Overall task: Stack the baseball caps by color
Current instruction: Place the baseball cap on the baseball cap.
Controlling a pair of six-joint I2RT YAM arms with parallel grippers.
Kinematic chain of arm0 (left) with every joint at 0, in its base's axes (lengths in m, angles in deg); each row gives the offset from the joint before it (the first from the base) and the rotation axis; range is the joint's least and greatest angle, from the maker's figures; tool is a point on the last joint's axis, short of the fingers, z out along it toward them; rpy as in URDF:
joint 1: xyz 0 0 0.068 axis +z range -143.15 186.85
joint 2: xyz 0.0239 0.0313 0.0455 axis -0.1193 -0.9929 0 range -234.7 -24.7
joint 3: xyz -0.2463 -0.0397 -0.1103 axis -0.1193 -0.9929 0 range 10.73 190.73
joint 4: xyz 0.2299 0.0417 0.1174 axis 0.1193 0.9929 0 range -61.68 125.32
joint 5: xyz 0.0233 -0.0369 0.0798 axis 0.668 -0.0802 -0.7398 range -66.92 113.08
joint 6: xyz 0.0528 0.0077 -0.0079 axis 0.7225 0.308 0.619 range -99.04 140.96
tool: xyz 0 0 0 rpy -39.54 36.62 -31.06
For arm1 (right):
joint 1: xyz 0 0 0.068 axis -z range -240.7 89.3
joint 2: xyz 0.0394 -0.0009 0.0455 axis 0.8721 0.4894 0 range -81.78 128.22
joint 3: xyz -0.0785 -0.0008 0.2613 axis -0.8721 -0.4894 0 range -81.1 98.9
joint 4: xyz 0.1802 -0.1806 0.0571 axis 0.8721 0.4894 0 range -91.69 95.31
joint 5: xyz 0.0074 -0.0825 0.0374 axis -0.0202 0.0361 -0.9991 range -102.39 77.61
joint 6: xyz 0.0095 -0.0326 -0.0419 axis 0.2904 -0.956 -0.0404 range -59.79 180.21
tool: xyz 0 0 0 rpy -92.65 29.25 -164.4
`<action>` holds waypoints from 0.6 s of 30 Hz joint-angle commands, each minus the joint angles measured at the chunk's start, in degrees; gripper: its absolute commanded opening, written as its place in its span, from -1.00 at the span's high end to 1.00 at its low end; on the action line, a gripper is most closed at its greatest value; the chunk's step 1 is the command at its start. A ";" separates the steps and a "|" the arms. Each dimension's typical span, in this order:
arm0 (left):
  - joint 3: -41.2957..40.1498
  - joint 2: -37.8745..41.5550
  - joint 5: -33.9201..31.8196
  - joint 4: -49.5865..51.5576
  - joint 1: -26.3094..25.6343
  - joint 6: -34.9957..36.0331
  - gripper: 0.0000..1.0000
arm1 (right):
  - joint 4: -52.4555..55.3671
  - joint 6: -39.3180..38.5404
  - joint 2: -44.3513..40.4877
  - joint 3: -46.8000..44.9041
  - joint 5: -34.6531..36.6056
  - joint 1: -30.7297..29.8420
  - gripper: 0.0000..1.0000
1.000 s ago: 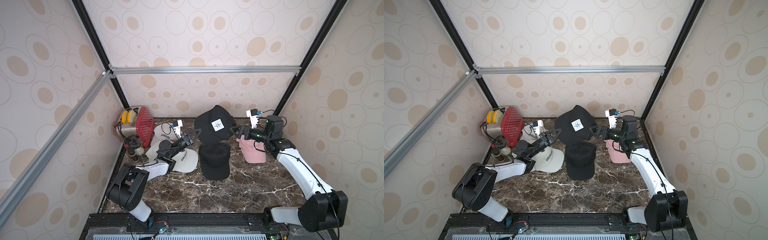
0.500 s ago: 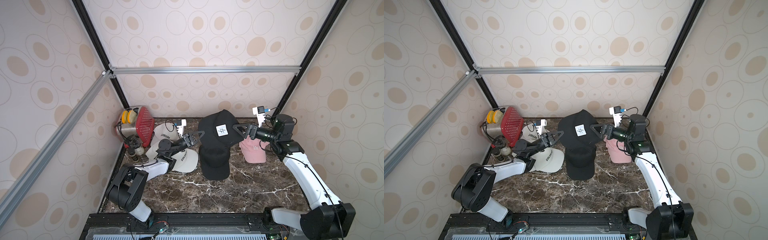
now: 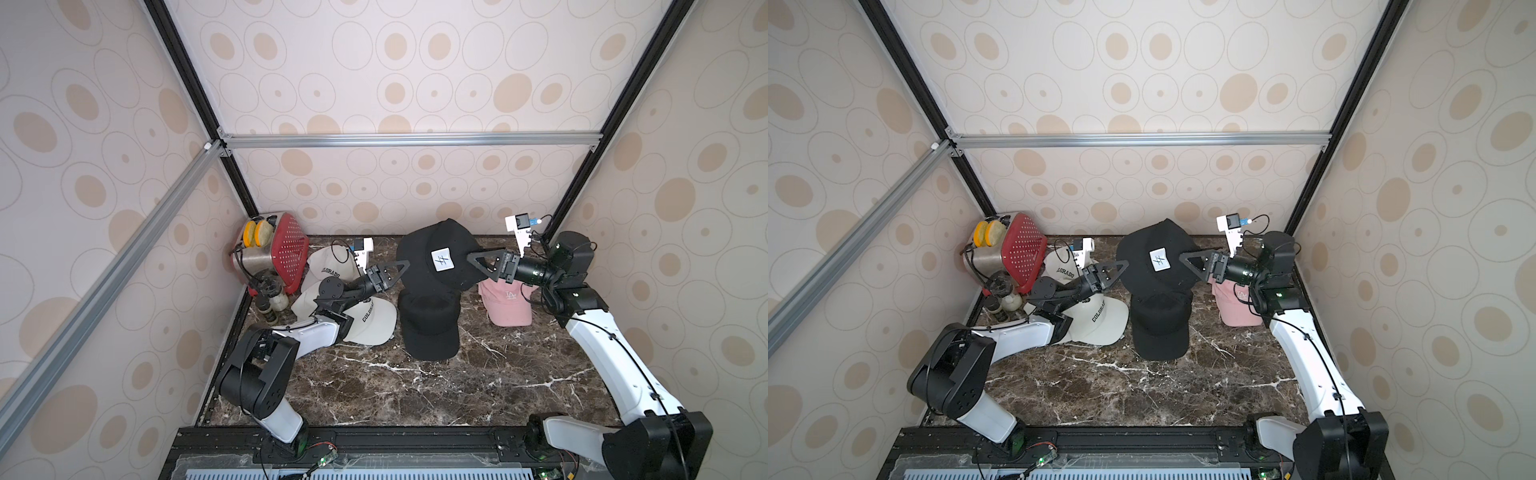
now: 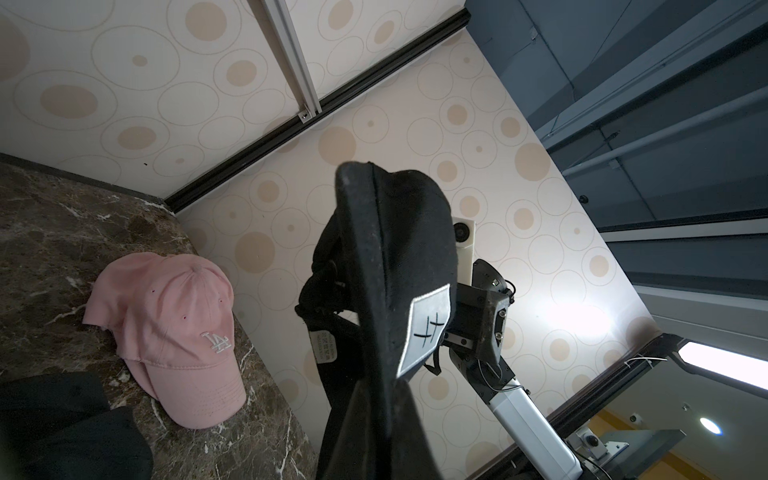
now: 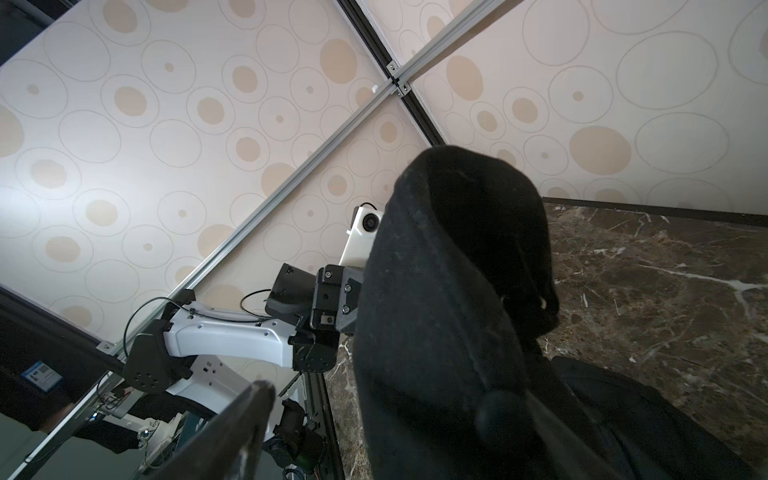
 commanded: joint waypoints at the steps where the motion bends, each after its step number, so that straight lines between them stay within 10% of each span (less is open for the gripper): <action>1: 2.82 -1.06 1.66 -3.08 -0.11 1.14 1.00 | -5.33 2.93 -0.68 -0.80 -0.59 -0.13 -0.55; 18: 2.96 -2.19 1.43 -3.08 -0.18 1.34 1.00 | -6.47 3.54 1.25 -1.85 -1.58 -0.22 0.24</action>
